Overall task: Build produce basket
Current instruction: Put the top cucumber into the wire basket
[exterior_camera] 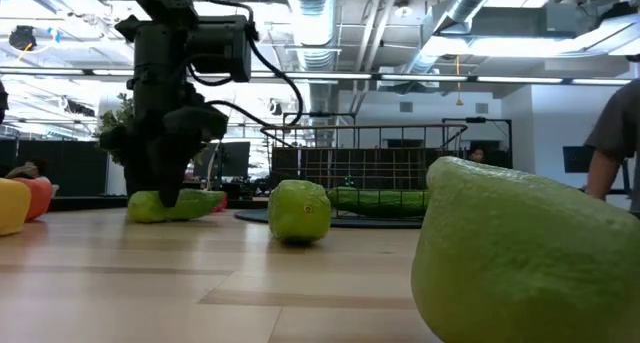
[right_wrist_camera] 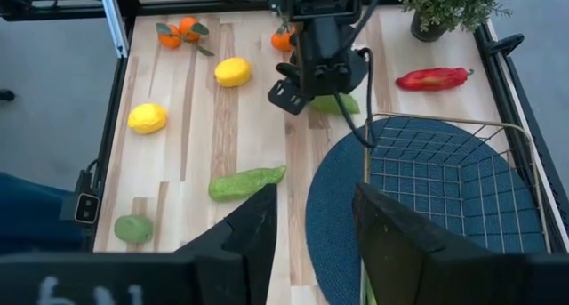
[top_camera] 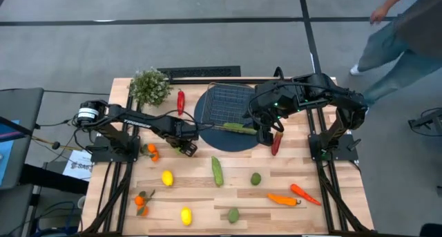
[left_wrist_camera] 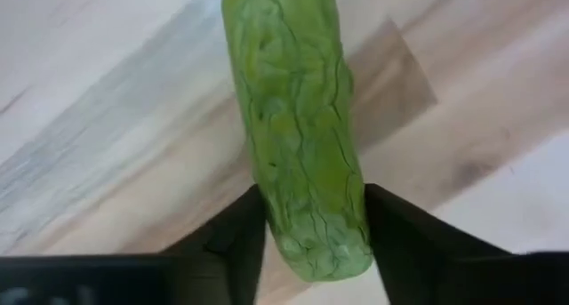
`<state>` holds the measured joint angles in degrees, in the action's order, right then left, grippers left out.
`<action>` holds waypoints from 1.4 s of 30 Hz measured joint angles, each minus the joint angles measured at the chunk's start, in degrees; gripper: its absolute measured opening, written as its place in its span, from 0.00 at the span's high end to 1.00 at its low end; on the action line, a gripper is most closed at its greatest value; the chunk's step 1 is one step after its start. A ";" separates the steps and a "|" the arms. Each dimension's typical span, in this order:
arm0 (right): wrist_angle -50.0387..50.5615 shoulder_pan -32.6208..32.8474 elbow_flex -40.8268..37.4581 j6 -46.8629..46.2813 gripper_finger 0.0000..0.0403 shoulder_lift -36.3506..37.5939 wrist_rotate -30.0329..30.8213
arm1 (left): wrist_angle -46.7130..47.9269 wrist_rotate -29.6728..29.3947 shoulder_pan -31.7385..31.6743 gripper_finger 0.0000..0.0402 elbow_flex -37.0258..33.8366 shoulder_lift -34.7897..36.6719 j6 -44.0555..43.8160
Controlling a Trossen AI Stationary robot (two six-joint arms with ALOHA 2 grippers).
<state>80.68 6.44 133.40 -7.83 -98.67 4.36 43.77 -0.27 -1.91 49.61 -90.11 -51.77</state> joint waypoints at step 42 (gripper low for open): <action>9.36 5.43 -2.86 -23.62 0.97 1.14 1.17 | 18.40 -23.50 -0.17 0.84 42.59 2.86 34.59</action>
<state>90.04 11.87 130.54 -31.45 -97.54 5.53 62.17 -23.78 -2.08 92.20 -87.24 -17.18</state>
